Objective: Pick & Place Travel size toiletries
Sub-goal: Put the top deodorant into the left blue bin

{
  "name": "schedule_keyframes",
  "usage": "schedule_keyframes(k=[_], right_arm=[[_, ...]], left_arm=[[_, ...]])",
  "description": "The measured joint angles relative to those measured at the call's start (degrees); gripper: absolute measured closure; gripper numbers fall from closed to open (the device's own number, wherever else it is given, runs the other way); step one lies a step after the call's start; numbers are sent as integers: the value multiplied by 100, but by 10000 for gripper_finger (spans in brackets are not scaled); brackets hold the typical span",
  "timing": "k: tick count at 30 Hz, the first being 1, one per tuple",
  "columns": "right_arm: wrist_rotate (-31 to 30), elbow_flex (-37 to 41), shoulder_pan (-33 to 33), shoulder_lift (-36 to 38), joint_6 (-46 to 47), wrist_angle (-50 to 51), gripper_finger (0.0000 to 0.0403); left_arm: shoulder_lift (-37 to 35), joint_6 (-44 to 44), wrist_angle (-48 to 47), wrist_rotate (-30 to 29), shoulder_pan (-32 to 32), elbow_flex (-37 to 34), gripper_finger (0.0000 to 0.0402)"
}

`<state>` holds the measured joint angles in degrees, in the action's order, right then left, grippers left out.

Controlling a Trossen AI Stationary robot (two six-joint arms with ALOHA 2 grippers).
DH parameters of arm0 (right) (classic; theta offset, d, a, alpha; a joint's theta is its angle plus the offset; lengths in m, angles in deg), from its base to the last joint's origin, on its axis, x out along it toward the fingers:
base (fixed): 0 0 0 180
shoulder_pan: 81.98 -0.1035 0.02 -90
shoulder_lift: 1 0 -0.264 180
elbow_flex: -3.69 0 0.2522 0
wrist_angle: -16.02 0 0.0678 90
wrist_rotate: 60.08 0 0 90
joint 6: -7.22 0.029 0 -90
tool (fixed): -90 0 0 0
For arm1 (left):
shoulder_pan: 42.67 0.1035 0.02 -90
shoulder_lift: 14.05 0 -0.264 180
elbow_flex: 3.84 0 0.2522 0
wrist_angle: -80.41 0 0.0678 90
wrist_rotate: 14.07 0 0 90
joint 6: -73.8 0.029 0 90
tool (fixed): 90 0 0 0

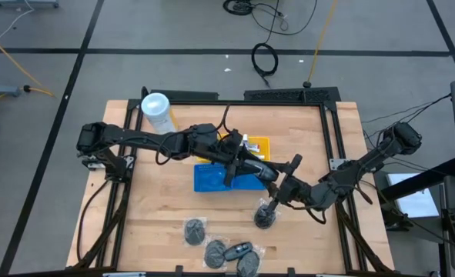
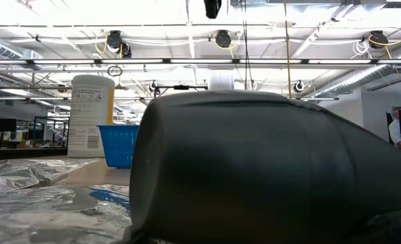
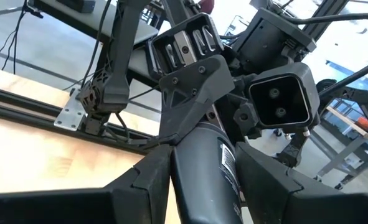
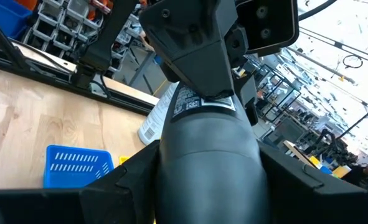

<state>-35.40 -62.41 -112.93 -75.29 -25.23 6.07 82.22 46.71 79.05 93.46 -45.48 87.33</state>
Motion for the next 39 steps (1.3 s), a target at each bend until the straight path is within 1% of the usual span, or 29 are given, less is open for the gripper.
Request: schedule_keyframes(k=[8,11,18,23,27,30,33,38,39], right_arm=[[2,0,7,0,-24,-1,200],[1,0,7,0,-20,-21,200],[25,0,28,0,-22,-77,200],[120,0,109,0,-20,-71,200],[289,-2,184,0,15,-67,200],[384,-9,239,-38,36,-113,200],[389,-9,259,-72,6,-146,200],[385,-9,259,-72,8,-140,200],[385,-9,259,-72,5,-137,200]], left_arm=[[4,178,-16,111,-11,0,236],[10,258,-31,125,-38,0,217],[24,212,-31,106,-56,0,157],[28,147,-60,130,-63,-2,143],[28,134,-81,109,-63,-7,145],[28,123,-101,62,-68,-7,156],[28,109,-120,-42,-68,-17,178],[28,147,-74,-110,-68,-17,233],[28,159,-70,-112,-68,-17,234]])
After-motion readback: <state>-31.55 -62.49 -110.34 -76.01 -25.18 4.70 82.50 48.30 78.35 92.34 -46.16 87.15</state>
